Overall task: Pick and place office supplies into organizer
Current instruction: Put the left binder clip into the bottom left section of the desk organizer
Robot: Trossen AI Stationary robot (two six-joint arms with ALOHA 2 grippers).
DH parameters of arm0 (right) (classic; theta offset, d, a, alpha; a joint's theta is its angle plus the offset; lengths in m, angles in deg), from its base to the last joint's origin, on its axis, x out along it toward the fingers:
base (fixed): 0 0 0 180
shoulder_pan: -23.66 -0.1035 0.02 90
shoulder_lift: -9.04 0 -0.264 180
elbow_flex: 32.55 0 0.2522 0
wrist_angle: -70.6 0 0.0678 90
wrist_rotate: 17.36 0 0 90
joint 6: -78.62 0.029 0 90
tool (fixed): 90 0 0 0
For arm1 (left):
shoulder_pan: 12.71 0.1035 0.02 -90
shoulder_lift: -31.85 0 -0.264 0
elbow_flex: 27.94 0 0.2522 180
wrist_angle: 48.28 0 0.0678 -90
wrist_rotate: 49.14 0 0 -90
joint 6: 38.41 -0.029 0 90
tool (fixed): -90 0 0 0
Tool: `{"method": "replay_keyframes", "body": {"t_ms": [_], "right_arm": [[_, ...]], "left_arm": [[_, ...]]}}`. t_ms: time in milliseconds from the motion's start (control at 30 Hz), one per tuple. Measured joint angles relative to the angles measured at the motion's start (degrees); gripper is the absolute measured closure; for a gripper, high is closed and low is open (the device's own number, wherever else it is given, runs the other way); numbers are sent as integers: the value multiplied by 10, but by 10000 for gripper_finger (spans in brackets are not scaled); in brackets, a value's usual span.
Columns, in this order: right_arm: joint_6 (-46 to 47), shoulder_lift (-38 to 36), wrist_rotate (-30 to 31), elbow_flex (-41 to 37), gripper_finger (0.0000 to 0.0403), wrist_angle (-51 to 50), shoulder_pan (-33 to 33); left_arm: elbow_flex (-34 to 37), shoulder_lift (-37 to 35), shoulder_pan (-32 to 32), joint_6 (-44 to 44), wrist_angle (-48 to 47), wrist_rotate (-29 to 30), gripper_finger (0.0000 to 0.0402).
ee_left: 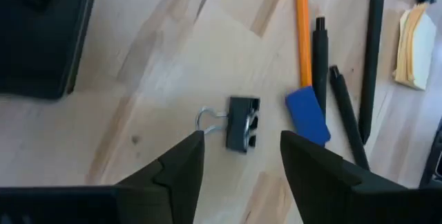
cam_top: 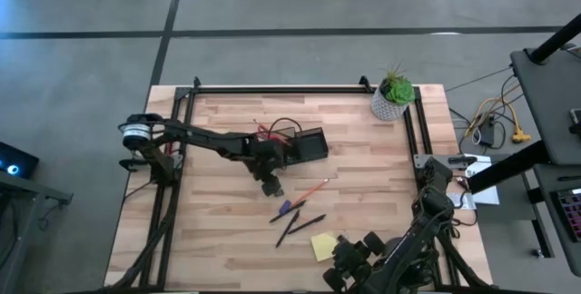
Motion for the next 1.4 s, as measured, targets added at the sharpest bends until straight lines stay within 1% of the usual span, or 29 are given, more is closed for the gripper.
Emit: {"method": "replay_keyframes", "body": {"t_ms": [233,400,500,733,833,967,1200,1300,1400], "right_arm": [[-11,0,-3,0,252,0,2],[-9,0,-13,0,252,2,2],[-9,0,-15,0,252,2,2],[-14,0,-15,0,252,1,3],[-16,0,-15,0,252,1,3],[-18,0,-15,0,252,0,3],[-28,0,-15,0,252,0,3],[-28,0,-15,0,252,0,3],[-28,0,-15,0,252,0,4]], "left_arm": [[-18,38,0,2,3,-13,226],[-23,40,0,2,0,-15,229],[-24,30,-1,5,2,-13,250],[-23,23,0,0,5,-11,329],[-21,28,-1,0,5,-12,354],[-20,37,-1,0,1,-11,361],[-19,41,-1,-18,1,-25,340],[-20,41,-1,-18,1,-27,352],[-19,41,-1,-19,0,-27,378]]}}
